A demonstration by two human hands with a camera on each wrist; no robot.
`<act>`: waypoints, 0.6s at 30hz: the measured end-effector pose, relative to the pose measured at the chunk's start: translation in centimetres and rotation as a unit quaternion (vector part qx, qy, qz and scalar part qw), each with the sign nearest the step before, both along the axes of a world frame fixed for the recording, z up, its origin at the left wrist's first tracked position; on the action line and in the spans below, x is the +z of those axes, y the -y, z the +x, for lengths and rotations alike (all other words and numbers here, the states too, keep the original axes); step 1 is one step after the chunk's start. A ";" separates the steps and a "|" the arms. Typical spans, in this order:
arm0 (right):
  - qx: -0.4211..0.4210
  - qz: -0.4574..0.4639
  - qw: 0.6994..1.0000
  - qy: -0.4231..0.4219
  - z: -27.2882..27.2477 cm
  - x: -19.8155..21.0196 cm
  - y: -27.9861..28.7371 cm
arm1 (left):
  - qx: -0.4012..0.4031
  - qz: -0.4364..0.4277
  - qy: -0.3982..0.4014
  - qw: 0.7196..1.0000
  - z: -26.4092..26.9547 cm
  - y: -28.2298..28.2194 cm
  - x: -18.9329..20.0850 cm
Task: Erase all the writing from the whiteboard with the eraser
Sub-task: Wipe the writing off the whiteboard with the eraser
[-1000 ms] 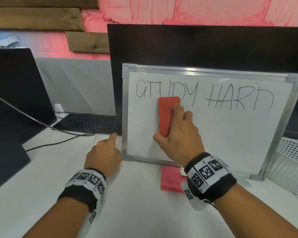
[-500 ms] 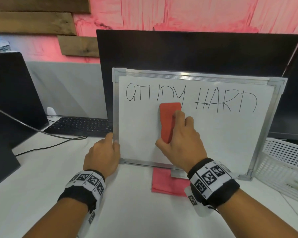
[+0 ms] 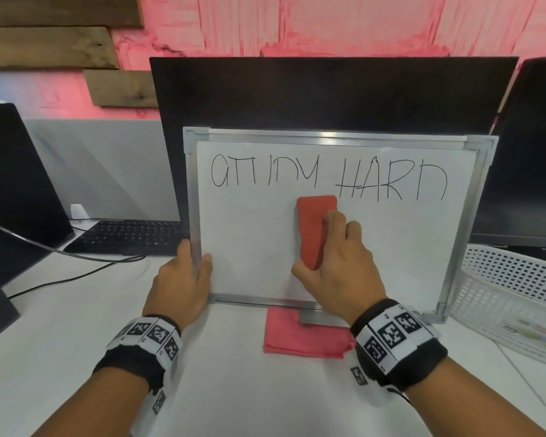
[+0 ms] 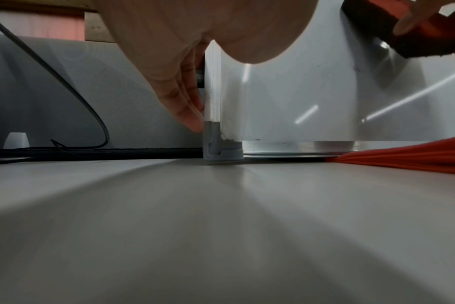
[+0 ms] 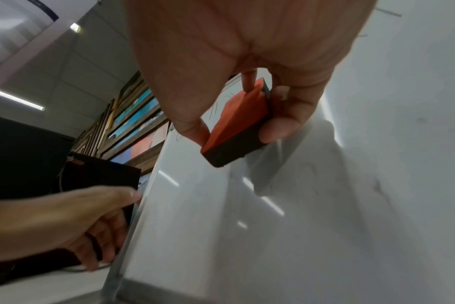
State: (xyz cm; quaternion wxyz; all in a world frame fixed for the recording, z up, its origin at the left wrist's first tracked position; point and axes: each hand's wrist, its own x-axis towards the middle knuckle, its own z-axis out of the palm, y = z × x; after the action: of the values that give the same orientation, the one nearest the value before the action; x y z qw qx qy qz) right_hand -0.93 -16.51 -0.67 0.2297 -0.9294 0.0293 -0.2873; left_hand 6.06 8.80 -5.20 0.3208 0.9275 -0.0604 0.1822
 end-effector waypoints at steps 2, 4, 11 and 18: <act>-0.007 0.012 1.000 0.021 0.4 1.1 0.6 | -0.005 0.003 0.002 1.000 0.1 0.0 -0.1; -0.010 0.010 1.000 0.024 0.3 1.4 1.0 | -0.005 0.006 0.004 1.000 0.1 -0.1 -0.1; -0.020 0.018 1.000 0.005 -0.8 0.2 2.3 | -0.004 -0.012 -0.003 1.000 0.2 0.0 -0.2; -0.032 0.007 0.999 -0.009 -1.8 -0.2 3.7 | 0.020 -0.009 -0.006 1.000 0.7 0.9 -0.7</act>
State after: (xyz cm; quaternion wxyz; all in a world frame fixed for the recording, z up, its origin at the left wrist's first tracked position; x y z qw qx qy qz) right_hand -2.70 -20.20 -0.88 0.2269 -0.9288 0.0634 -0.2861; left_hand 6.78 7.89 -5.88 0.3257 0.9267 -0.0387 0.1836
